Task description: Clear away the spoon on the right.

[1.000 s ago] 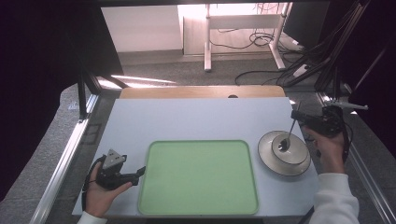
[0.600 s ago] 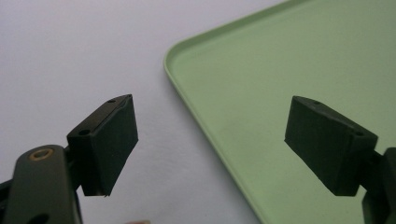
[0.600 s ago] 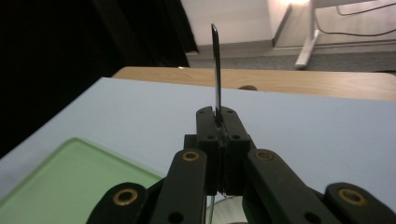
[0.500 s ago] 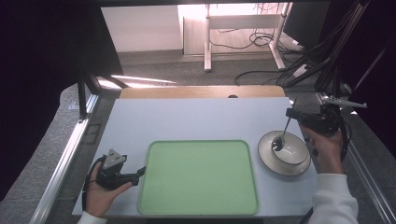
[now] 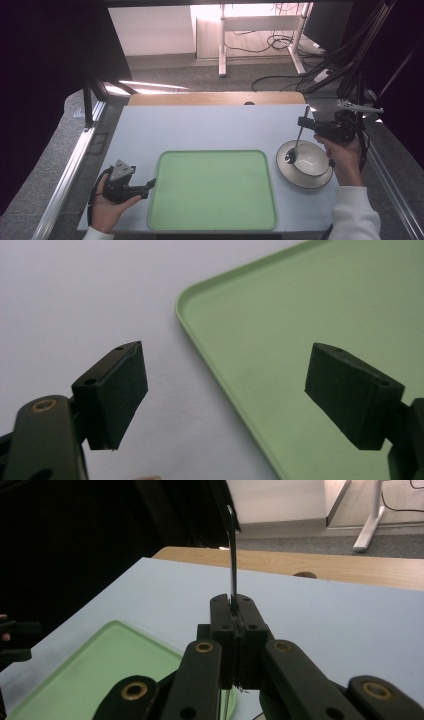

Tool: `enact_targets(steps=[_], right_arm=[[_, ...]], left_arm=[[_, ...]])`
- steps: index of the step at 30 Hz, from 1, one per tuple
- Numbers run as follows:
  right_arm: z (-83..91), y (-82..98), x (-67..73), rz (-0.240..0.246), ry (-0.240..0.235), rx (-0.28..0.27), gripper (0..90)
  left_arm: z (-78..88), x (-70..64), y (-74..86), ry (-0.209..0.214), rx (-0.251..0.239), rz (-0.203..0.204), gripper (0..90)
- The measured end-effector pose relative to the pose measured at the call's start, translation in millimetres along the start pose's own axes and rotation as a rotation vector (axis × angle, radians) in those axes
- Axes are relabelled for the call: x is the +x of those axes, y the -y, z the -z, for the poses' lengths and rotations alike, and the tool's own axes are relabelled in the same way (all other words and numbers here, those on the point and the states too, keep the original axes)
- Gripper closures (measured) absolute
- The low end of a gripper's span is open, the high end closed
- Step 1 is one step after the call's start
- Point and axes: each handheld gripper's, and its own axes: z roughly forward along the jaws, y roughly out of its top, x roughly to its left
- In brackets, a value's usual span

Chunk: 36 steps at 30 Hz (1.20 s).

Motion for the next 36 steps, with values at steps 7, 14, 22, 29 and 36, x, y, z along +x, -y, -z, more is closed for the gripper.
enact_targets(steps=[7,14,22,29,36], right_arm=[[-4.4,-1.2,7.1,0.012,-0.017,0.014,89.2],[-9.6,-1.8,14.9,0.03,-0.031,0.029,89.2],[-15.0,-2.8,24.5,0.046,-0.043,0.04,89.2],[-18.7,-3.2,32.1,0.061,-0.053,0.047,89.2],[-24.3,-2.8,38.8,0.074,-0.06,0.062,89.2]], left_arm=[[-0.4,0.3,0.3,-0.003,0.003,-0.001,16.6],[-0.6,0.3,0.5,-0.001,0.003,-0.001,16.6],[-0.6,0.3,0.4,0.0,0.003,-0.001,16.6],[-0.6,0.2,0.3,0.0,0.003,0.0,16.6],[-0.3,0.5,0.3,0.0,0.002,0.0,16.6]])
